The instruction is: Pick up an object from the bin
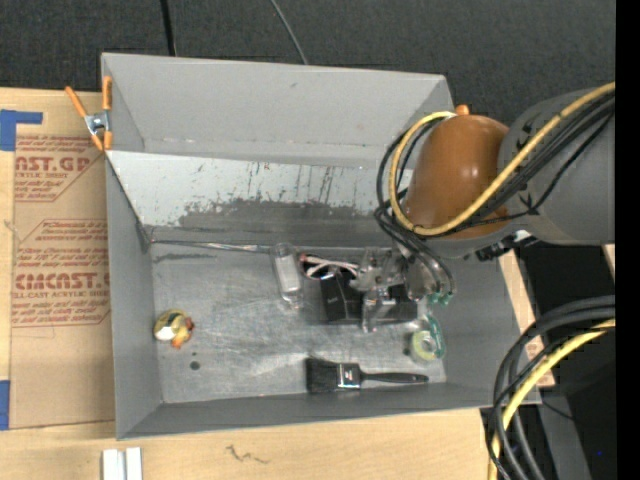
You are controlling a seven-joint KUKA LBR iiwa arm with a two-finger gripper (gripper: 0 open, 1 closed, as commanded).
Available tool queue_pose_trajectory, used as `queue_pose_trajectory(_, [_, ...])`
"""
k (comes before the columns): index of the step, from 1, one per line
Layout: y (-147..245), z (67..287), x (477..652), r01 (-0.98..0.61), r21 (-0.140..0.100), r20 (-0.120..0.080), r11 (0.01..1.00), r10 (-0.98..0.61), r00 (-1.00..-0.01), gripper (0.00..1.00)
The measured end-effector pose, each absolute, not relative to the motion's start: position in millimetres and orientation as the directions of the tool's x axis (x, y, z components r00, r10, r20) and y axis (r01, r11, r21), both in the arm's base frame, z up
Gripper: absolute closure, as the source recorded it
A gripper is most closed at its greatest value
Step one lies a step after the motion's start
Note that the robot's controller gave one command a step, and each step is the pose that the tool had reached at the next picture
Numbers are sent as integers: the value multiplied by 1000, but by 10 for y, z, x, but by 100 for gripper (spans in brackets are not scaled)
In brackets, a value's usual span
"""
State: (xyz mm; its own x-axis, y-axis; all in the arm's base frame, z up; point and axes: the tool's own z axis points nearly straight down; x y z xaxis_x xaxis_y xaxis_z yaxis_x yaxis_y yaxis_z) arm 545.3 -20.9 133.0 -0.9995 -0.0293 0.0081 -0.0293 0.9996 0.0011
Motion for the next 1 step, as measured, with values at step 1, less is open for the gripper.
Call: queue_pose_trajectory(1, [-207,1483,5453,-29,1,7,1000,-29,-1000,100])
